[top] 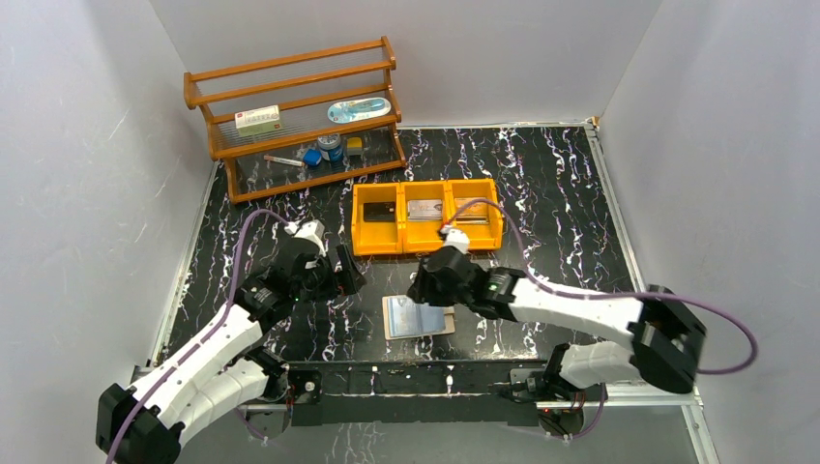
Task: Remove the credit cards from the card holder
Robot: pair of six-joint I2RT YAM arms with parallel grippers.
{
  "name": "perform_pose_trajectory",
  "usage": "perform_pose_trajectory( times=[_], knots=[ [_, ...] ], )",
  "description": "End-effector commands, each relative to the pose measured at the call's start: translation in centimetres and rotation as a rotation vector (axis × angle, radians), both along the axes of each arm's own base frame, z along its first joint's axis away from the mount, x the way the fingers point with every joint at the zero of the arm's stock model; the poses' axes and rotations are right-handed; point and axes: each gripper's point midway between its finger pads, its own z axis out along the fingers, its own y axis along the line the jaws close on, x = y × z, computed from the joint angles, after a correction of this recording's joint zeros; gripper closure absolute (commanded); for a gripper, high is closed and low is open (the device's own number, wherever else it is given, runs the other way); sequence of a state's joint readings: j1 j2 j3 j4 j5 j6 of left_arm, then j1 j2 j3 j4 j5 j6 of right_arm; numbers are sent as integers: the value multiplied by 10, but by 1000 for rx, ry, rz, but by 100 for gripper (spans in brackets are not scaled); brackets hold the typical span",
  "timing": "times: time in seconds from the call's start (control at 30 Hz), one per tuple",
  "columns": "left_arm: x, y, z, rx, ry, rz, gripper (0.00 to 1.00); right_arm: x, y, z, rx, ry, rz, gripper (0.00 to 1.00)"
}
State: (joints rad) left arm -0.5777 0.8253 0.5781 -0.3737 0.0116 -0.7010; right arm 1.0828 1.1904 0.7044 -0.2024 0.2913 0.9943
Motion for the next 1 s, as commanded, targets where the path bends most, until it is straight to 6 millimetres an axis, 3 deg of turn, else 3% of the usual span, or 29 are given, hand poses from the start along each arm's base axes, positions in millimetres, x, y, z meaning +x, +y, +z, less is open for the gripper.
perform_pose_trajectory(
  times=[0.0, 0.27, 0.6, 0.77, 0.97],
  knots=[
    [2, 21, 6, 56, -20, 90, 6, -7, 38, -2, -68, 2, 134, 46],
    [-3, 69, 12, 174, -42, 299, 2, -9, 41, -33, -320, -21, 147, 33],
    [-3, 74, 19, 175, -71, 318, 2, -16, 40, -64, -515, 10, 138, 26],
    [-4, 78, 20, 188, -71, 324, 2, -21, 33, -84, -562, 45, 131, 36],
    [-4, 78, 21, 185, -75, 326, 2, -22, 41, -80, -496, 44, 137, 51]
  ],
)
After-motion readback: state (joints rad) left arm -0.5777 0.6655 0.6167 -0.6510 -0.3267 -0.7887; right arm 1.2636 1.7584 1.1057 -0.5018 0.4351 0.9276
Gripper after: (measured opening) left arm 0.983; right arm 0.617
